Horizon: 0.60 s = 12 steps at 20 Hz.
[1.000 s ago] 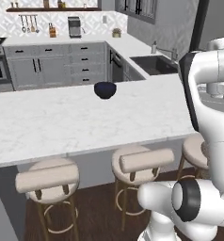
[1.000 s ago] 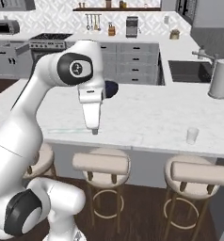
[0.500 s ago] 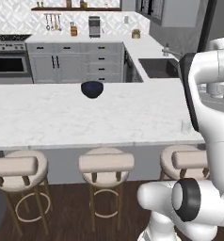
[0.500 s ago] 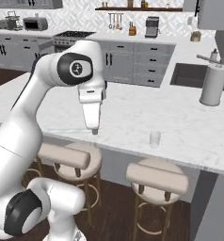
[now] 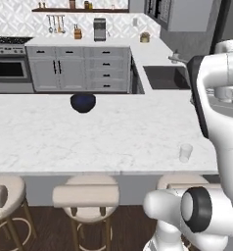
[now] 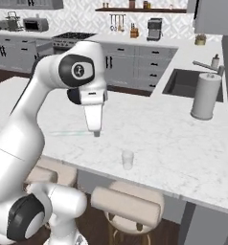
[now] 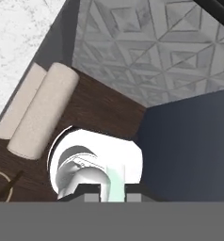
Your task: Take a straw from the drawer in front and place it inside the glass cup on the dining counter.
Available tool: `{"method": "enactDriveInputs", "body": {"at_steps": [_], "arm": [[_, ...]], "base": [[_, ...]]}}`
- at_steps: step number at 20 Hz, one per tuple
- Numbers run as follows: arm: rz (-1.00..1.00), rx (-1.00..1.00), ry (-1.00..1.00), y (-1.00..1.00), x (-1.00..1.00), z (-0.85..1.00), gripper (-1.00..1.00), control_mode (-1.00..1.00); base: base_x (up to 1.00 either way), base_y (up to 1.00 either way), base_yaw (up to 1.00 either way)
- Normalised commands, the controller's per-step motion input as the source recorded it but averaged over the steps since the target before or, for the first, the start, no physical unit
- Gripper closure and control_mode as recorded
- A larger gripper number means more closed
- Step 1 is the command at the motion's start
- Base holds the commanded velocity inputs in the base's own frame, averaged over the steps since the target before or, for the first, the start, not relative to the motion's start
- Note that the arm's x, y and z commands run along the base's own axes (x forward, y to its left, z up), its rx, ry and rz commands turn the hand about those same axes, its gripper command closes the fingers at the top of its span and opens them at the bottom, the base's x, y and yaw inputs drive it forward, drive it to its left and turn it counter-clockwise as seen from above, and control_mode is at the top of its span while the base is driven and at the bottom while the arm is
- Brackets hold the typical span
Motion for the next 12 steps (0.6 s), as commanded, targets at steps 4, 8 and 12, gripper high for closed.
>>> {"method": "enactDriveInputs", "body": {"at_steps": [4,8,12], "arm": [[0.00,0.00,0.00,0.00,0.00,0.00,1.00,1.00],[0.00,0.00,0.00,0.00,0.00,0.00,1.00,1.00],[-0.11,-0.02,-0.02,0.00,0.46,0.12,1.00,-1.00]], "base": [[1.00,0.00,-0.08],[1.00,0.01,-0.16],[0.00,0.00,0.00]]}}
